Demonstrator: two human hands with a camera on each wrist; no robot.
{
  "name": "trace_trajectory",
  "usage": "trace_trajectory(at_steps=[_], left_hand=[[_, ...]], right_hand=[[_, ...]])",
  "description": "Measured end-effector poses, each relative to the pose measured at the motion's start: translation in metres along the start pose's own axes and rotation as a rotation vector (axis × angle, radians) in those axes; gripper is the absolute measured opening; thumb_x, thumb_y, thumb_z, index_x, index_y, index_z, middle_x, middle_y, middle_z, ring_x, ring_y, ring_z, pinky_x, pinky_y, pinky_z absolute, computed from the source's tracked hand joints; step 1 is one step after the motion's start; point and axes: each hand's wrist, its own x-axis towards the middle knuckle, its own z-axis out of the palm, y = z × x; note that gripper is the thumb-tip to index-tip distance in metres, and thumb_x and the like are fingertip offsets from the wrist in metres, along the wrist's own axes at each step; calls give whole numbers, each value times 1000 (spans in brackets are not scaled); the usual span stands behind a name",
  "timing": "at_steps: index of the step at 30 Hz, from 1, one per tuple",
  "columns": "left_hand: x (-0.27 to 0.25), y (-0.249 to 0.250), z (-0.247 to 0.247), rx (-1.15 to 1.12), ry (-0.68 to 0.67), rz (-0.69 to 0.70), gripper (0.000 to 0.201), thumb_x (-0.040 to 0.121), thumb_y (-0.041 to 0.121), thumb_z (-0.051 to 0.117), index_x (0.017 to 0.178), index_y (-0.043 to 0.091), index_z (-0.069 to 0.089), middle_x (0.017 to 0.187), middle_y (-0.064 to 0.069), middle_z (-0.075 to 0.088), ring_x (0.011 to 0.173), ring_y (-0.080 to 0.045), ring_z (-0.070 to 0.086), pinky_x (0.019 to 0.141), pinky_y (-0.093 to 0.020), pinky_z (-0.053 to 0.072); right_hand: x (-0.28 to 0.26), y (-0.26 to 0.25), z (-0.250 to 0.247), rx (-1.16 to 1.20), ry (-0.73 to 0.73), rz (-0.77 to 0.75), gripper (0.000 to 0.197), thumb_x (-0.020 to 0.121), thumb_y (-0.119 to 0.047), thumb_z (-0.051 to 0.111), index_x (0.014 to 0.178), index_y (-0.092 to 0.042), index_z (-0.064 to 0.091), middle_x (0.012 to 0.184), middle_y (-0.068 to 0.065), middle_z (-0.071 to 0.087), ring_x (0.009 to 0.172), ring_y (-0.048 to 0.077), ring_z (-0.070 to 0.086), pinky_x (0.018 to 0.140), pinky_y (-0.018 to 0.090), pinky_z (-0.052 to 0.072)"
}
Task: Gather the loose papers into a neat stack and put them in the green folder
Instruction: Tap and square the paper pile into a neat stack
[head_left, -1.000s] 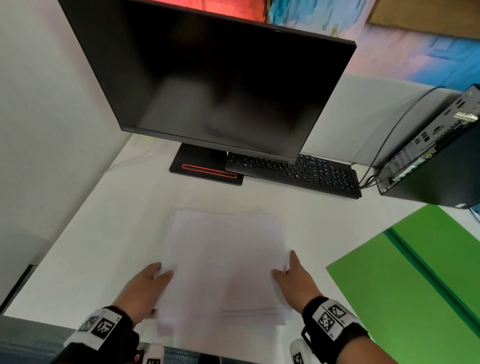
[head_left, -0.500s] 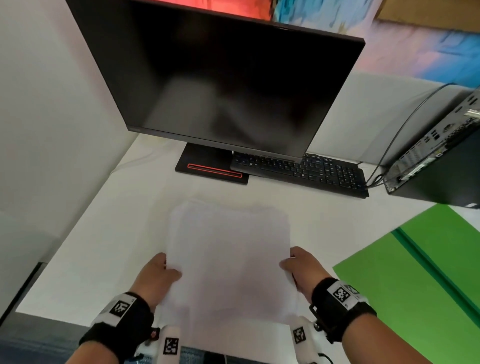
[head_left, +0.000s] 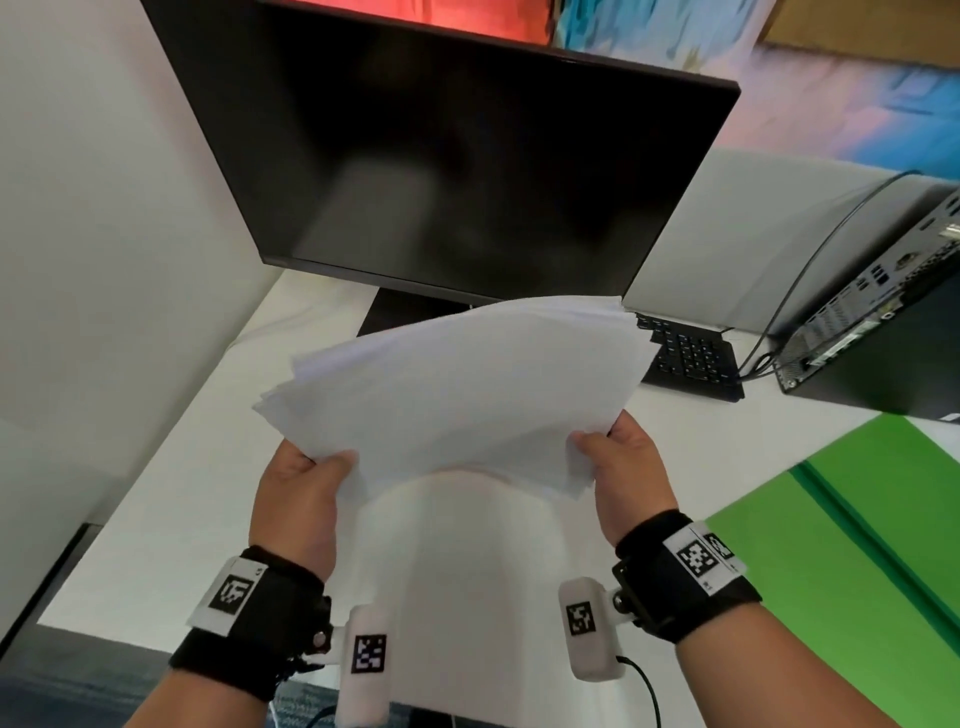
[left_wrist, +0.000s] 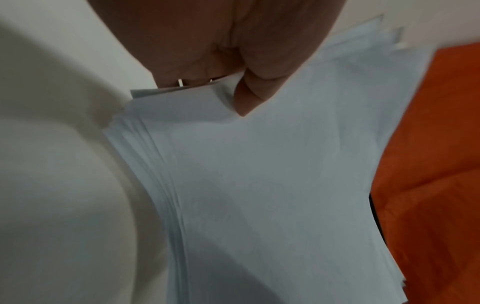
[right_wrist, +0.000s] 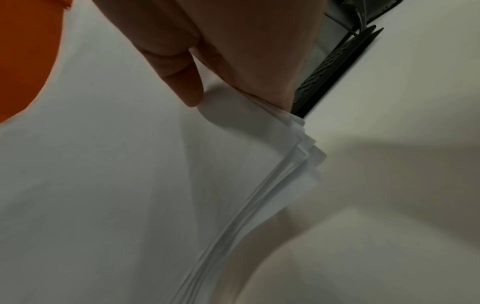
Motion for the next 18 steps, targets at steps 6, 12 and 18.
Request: trace_trajectory(at_steps=[6, 12, 18], left_hand=[[1, 2, 1, -64, 35, 17, 39, 90, -19, 48, 118, 1, 65, 80, 15, 79, 76, 3, 72, 68, -10, 55], [3, -9, -8, -59, 63, 15, 37, 89, -16, 50, 121, -5, 66, 80, 16, 78, 76, 4, 71, 68, -8, 54], [3, -12, -12, -57, 71, 7, 39, 89, -19, 47, 122, -8, 64, 75, 16, 78, 71, 5, 71, 65, -8, 54]], right_hand=[[1, 15, 5, 54, 22, 18, 39, 86, 17, 46, 110, -3, 70, 100, 9, 74, 87, 18, 68, 81, 30, 53], [2, 29, 9, 73, 10, 42, 39, 84, 17, 46, 105, -6, 70, 94, 5, 75, 82, 13, 70, 74, 23, 54], [1, 37, 13, 119, 23, 104, 40, 82, 19, 45, 105, -3, 69, 90, 9, 74, 75, 17, 70, 70, 30, 54]])
